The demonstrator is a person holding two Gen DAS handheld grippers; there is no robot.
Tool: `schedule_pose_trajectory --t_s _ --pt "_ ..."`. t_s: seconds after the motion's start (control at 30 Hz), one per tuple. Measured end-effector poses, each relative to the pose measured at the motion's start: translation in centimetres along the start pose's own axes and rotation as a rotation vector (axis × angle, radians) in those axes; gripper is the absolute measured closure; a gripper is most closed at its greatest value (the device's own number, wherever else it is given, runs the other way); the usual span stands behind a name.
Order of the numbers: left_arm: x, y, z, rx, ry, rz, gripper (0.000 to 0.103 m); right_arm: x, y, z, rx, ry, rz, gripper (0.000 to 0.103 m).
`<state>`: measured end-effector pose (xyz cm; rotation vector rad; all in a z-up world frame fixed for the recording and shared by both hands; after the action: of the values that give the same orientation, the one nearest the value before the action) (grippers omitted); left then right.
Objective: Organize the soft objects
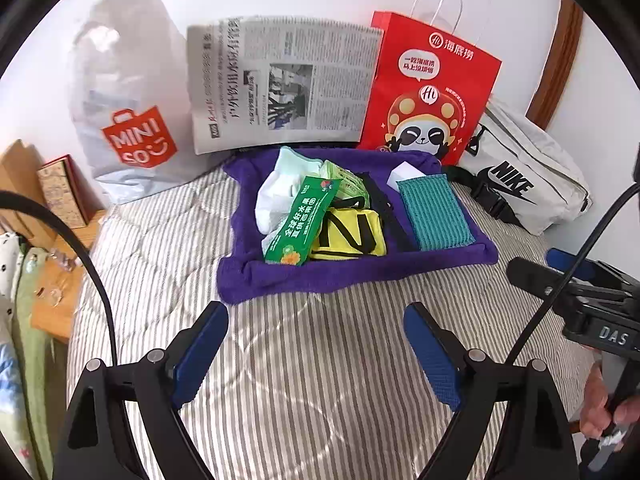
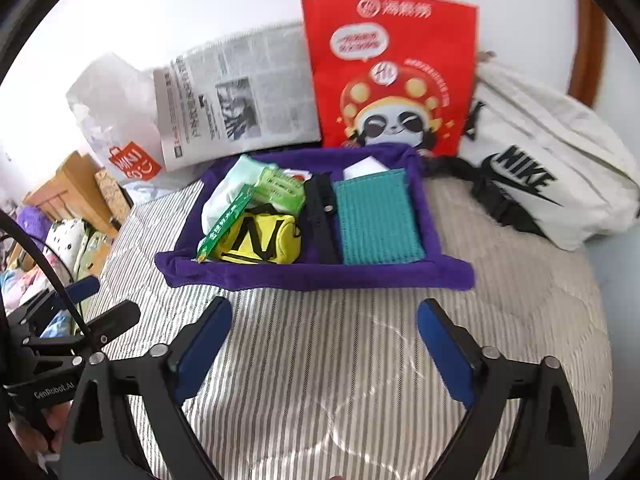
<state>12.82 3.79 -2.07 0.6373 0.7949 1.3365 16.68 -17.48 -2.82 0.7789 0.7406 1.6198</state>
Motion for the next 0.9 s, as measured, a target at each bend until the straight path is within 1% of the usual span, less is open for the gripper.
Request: schedule_pose_trajectory --t_s 0.03,0.13,0.23,0.43,0.7,0.9 --pt "-0.2 0.3 -0.2 -0.002 0.001 0.008 0.014 -0.1 0.8 -0.5 -0.017 -0.007 -0.016 0.008" --pt "-1.1 1.4 -1.5 -0.021 -0.004 0.049 0.014 -0.3 2.0 -1.6 -0.031 0.0 -0.073 0.008" --pt "-1.7 2.3 -2.8 -0.026 -0.004 0.062 0.014 -0.6 3.1 -2.7 -0.045 0.015 -0.108 0.007" --pt "-2.2 3.4 -4.3 -0.031 -0.002 0.081 0.013 -1.3 4.9 -4.3 -0.074 0.001 -0.123 0.006" --pt "-2.6 4.6 -4.8 -0.05 0.001 0.09 0.013 -1.0 6.1 -5.3 -0.091 0.009 -0.137 0.006" --pt "-2.6 4.7 -4.9 -0.051 -0.003 0.093 0.013 -0.5 6.3 -5.8 -0.085 0.016 -0.143 0.006"
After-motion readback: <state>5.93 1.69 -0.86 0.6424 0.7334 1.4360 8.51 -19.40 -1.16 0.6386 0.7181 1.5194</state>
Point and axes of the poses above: each gripper's, at about its wrist camera, not at the fingertips, and y roughly against the way its jaws point, x to its left, z to its top, the point moved 1 cm from there along -y, roughly the way its jaws point, and after that the axes turned 3 degrees about -z, right-handed, at the moved point
